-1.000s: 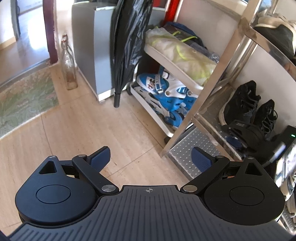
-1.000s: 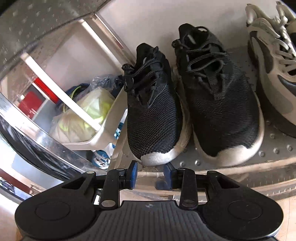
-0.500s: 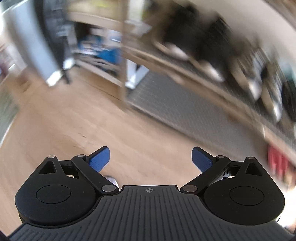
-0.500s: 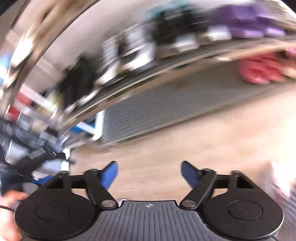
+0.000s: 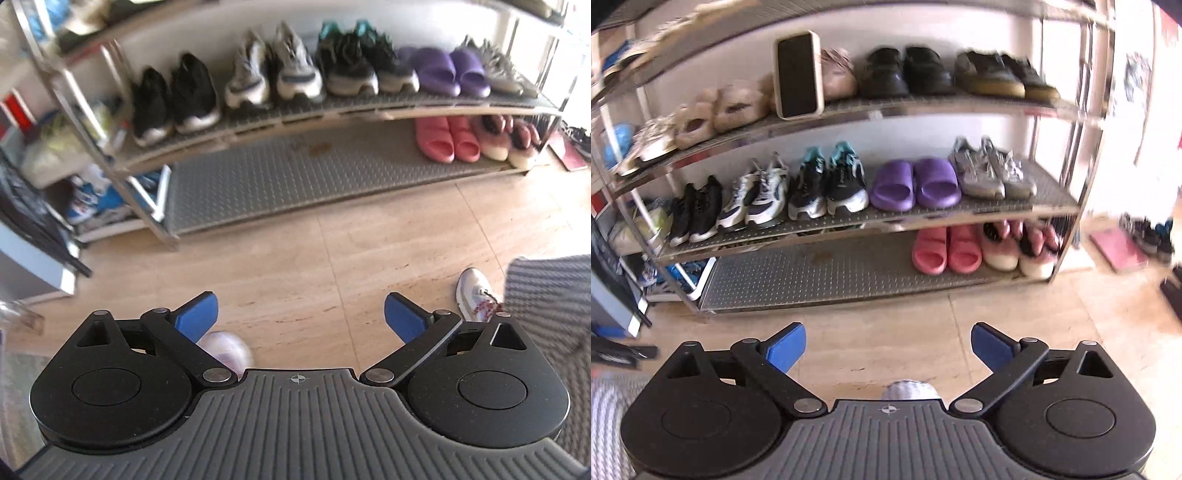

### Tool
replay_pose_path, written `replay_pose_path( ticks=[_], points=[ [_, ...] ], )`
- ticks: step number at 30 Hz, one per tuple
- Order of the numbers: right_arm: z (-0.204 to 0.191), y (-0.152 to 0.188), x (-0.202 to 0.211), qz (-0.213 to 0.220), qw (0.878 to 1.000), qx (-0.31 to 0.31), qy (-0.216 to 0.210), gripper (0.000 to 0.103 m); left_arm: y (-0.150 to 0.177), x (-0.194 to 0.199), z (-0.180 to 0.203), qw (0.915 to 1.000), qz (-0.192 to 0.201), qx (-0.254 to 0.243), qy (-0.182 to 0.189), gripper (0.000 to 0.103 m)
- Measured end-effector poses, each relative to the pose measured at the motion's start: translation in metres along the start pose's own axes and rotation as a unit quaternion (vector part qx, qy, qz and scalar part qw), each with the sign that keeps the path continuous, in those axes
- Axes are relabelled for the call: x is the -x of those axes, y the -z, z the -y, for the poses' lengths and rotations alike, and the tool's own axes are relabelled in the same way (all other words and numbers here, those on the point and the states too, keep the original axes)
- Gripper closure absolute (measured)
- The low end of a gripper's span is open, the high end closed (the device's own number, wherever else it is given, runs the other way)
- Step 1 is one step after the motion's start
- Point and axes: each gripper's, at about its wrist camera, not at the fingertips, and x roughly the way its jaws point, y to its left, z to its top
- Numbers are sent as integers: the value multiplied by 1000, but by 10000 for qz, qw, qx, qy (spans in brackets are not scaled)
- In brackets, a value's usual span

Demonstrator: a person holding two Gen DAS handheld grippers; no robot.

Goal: Organize scattered shoes

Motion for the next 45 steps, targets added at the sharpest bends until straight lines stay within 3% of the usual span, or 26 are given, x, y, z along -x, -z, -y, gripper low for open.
replay_pose_path(
  ticks=[2,5,7,9,13,16,19,24,30,38,45],
  points=[
    [-12,10,8,-79,9979,614,209,5,7,12,2,9999,117,-4,-64,2],
    [-17,18,12,51,9956,895,274,3,18,20,7,9989,419,-36,-223,1],
    [-7,20,4,452,9986,172,-198,2,19,9,14,9977,605,124,-293,1],
    [1,22,-17,795,9928,-681,-587,3,19,-3,20,9971,660,320,-209,1],
    [-14,16,-52,1047,9916,-688,-328,3,7,-21,32,9974,464,549,83,2],
    [-23,4,-76,666,9967,-429,-191,4,-5,-26,43,9974,580,407,98,2],
    [-17,0,-85,450,9962,-713,-230,5,-12,-33,54,9984,521,220,-69,2],
    [-11,1,-85,461,9959,-772,-24,5,-16,-46,59,9990,334,103,-286,2],
    [-27,6,-85,605,9973,-311,288,5,-11,-41,44,9957,695,620,-32,2],
    [-30,5,-91,427,9979,-356,338,5,-9,-38,46,9963,677,521,-136,1],
    [-42,7,-89,438,9970,-107,628,5,-8,-37,44,9961,644,571,-188,1]
  ],
)
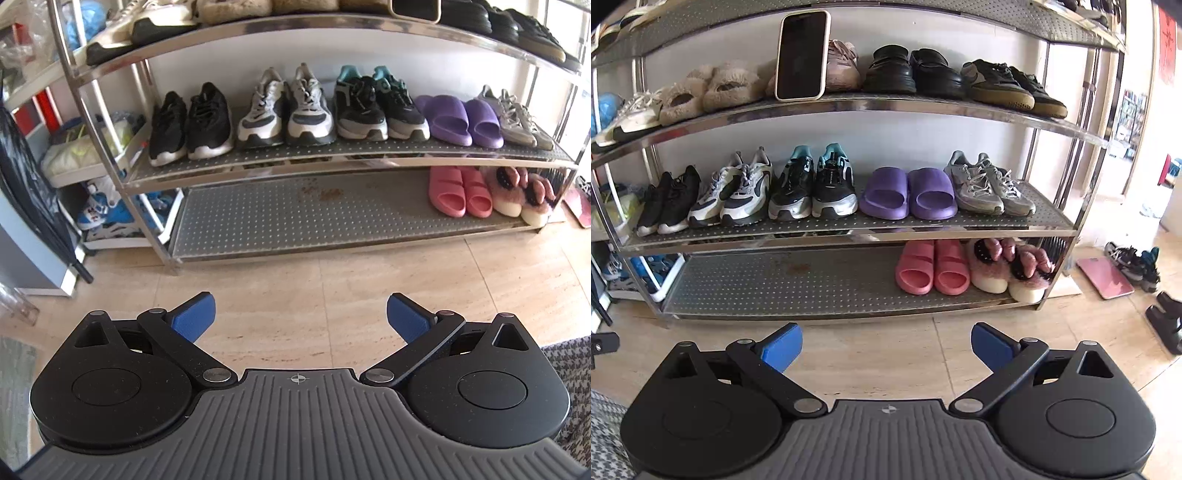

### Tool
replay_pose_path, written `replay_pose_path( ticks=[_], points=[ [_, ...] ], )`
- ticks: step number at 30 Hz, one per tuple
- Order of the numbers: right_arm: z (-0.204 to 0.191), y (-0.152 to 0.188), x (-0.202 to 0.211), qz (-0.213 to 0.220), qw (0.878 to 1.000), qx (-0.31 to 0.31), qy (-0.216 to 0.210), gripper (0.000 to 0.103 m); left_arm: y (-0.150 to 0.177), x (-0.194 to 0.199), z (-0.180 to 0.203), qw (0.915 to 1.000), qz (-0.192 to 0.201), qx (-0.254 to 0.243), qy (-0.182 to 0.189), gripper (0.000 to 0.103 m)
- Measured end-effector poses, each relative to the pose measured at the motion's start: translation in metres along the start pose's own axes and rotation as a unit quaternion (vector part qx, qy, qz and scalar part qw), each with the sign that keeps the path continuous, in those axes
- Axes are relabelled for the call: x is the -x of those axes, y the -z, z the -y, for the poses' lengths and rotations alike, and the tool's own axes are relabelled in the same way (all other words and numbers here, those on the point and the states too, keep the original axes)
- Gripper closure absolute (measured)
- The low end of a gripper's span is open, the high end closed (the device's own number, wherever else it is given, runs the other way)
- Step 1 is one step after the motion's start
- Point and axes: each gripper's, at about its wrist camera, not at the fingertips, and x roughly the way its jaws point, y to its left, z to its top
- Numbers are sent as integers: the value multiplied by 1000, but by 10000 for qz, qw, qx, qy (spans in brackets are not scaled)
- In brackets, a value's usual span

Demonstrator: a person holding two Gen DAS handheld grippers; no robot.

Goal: Organize scattered shoes

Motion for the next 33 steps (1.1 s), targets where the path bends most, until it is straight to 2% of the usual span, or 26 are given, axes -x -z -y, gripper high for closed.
replay_pose_path(
  ticks=[33],
  points=[
    [2,2,1,10,9997,8,234,5,-1,0,4,9999,-17,-89,128,1]
  ],
)
